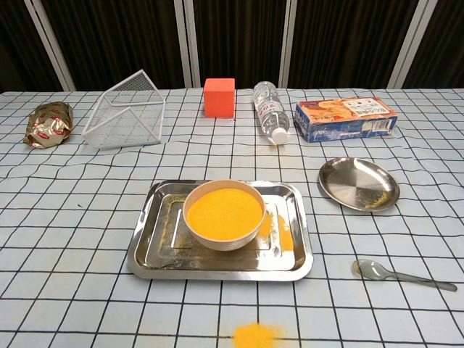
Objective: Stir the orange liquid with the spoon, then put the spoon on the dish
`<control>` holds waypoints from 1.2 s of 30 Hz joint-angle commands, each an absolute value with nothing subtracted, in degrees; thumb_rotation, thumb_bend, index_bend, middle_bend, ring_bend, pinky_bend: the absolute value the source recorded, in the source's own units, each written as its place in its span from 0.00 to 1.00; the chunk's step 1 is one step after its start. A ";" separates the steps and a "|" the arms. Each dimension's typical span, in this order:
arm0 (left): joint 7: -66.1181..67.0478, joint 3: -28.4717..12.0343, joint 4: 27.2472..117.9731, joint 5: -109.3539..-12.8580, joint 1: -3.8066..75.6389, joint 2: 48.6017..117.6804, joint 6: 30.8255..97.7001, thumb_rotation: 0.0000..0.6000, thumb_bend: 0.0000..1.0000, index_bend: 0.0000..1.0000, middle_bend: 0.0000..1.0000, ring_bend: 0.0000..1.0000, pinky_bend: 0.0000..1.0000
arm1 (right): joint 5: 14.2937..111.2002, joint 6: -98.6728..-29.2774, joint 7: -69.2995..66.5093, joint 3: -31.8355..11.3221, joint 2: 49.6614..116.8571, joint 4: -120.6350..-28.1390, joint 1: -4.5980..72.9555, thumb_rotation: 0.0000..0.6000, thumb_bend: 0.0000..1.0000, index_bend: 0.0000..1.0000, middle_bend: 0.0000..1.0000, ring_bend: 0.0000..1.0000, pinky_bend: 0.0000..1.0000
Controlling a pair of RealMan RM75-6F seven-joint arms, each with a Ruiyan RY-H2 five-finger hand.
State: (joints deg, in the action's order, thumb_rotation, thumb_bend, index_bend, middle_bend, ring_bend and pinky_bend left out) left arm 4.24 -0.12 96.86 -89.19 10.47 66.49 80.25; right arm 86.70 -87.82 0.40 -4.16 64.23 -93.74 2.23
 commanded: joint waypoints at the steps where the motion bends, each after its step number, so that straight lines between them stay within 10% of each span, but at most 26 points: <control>1: 4.20 -0.13 96.88 -89.20 10.47 66.46 80.27 1.00 0.00 0.00 0.00 0.00 0.02 | 86.73 -87.77 0.39 -4.11 64.22 -93.79 2.23 1.00 0.34 0.00 0.00 0.00 0.00; 14: 3.80 -0.21 96.90 -89.06 10.48 66.35 80.23 1.00 0.00 0.00 0.00 0.00 0.02 | 88.87 -87.32 0.08 -3.04 64.05 -94.29 2.55 1.00 0.34 0.02 0.00 0.00 0.00; 25: 4.20 -0.26 97.13 -89.07 10.55 66.43 80.20 1.00 0.00 0.00 0.00 0.00 0.02 | 92.21 -83.43 1.07 -0.34 64.39 -98.31 4.18 1.00 0.34 0.40 0.07 0.00 0.00; 36: 4.44 -0.31 97.30 -88.78 10.57 66.44 80.04 1.00 0.00 0.00 0.00 0.00 0.02 | 92.82 -77.56 9.19 0.42 69.01 -100.05 7.25 1.00 0.34 0.47 0.14 0.00 0.00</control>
State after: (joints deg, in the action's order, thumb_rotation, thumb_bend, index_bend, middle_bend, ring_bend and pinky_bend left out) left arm 4.44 -0.30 97.30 -88.78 10.57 66.44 80.04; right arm 92.88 -78.82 7.29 0.29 67.57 -99.62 6.51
